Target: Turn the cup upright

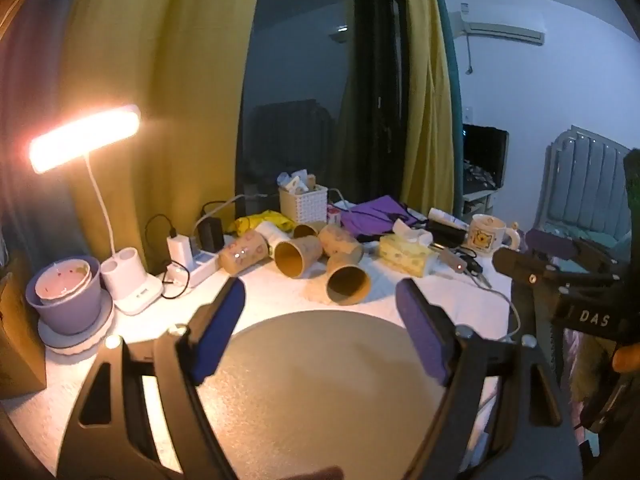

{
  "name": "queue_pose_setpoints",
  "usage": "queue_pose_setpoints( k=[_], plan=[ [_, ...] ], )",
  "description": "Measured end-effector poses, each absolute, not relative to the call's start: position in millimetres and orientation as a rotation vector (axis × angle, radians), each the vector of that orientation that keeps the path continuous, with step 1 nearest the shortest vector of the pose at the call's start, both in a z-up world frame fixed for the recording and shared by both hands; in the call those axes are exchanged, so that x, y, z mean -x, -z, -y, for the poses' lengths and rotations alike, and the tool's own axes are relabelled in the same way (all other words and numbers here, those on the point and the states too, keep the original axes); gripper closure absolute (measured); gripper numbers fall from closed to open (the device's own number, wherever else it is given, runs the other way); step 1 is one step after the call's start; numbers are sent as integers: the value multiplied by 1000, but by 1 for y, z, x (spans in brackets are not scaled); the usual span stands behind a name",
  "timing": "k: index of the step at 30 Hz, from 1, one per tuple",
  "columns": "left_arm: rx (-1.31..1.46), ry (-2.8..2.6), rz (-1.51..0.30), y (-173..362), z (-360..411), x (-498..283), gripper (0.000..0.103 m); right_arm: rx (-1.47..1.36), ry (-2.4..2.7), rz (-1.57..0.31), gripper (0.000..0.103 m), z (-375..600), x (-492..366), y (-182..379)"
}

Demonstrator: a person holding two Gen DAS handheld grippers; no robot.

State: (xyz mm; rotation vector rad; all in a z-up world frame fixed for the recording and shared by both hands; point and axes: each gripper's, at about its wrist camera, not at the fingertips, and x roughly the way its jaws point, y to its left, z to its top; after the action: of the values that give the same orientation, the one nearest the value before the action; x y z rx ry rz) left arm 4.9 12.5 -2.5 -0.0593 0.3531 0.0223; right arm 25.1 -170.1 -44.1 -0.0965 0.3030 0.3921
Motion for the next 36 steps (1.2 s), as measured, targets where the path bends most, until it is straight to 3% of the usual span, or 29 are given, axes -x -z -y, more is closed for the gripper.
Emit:
queue_pose_setpoints(
  k=[36],
  plan=[
    [60, 8, -368, 9, -7, -2, 24, 91, -389, -303, 24, 173, -27, 44]
  ],
)
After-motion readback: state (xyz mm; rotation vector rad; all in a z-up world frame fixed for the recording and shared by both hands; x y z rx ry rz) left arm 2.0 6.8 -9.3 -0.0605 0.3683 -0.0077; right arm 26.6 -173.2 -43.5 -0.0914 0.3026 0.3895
